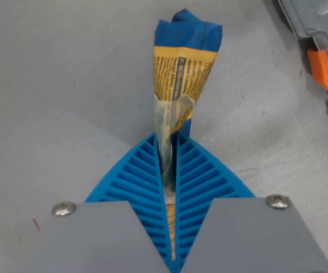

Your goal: Pick up the blue bag

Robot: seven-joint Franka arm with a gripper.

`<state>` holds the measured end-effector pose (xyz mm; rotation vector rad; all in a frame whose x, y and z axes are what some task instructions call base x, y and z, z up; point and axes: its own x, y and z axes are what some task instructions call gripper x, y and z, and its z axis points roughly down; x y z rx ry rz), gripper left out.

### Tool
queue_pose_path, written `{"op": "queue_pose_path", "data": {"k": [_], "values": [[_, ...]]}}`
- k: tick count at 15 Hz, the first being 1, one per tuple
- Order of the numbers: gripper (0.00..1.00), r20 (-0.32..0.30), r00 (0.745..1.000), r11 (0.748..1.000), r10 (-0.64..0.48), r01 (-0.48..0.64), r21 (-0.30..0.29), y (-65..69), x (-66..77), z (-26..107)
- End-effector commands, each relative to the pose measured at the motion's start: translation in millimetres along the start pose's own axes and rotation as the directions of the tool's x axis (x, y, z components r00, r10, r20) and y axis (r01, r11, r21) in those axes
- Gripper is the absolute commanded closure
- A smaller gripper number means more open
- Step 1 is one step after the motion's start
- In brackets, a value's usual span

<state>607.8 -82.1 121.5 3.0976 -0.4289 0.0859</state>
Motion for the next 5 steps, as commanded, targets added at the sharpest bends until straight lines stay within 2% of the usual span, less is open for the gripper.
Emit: {"op": "queue_pose_path", "data": {"k": [1,5], "values": [[1.0,-0.002,1.0,0.999,0.017,-0.017,0.045,0.5,2.8,-8.4],[1.0,0.019,1.0,0.999,0.015,-0.015,0.04,2.3,1.6,-28.3]]}}
